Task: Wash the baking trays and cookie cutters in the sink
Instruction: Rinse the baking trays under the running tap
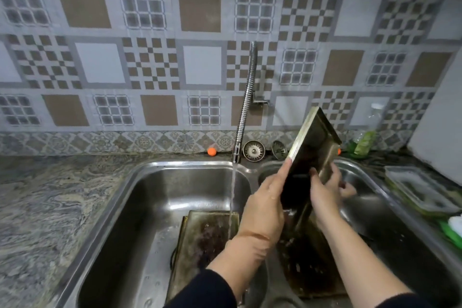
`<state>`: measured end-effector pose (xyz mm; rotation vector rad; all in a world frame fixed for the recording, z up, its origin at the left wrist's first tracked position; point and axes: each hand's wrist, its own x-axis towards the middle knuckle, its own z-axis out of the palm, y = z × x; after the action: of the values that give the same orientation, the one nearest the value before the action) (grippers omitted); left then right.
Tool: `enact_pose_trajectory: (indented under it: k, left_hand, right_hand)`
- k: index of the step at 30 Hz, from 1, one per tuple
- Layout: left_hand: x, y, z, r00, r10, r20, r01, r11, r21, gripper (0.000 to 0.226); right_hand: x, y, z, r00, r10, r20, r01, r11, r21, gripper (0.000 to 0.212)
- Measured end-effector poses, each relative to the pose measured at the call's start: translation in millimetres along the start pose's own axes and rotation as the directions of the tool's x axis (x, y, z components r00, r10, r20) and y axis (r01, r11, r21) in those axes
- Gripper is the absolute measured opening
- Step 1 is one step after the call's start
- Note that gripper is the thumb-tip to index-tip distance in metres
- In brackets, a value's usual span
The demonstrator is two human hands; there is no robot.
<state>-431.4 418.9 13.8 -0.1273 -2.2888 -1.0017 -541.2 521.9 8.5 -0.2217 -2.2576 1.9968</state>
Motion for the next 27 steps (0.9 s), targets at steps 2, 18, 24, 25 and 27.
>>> enact_pose_trajectory:
  k: [2, 18, 24, 25, 27]
  left_hand:
    - [1.4, 10.7, 15.9, 0.997, -0.074, -0.029, 0.066, 0.975, -0.211, 0.068]
    - [-53.0, -47.2, 70.0, 0.626, -0.611, 0.485, 0.084, 0.671, 0.737, 0.077]
    - [-54.0, -51.6, 73.8, 0.637, -0.617, 0.461, 0.094, 0.657, 0.748, 0.072]
    - [-53.9, -51.7, 74.2, 0.637, -0.619, 0.459, 0.1, 0.658, 0.747, 0.072]
    - [-53.3, -52.3, 75.1, 0.641, -0.616, 0.458, 0.108, 0.663, 0.741, 0.071]
  right_hand:
    - [12.3, 9.7, -16.6, 0.995, 0.012, 0.098, -0.019, 0.998, 0.066, 0.041]
    - [80.8, 124.7, -96.8, 0.937, 0.326, 0.127, -0.11, 0.618, -0.778, 0.073]
    - [87.5, 166.3, -76.1, 0.907, 0.401, 0.126, -0.111, 0.518, -0.848, 0.078]
    - [87.5, 171.0, -70.5, 0.903, 0.41, 0.126, -0.109, 0.504, -0.857, 0.079]
    - [85.3, 175.9, -59.1, 0.896, 0.423, 0.138, -0.088, 0.473, -0.877, 0.082]
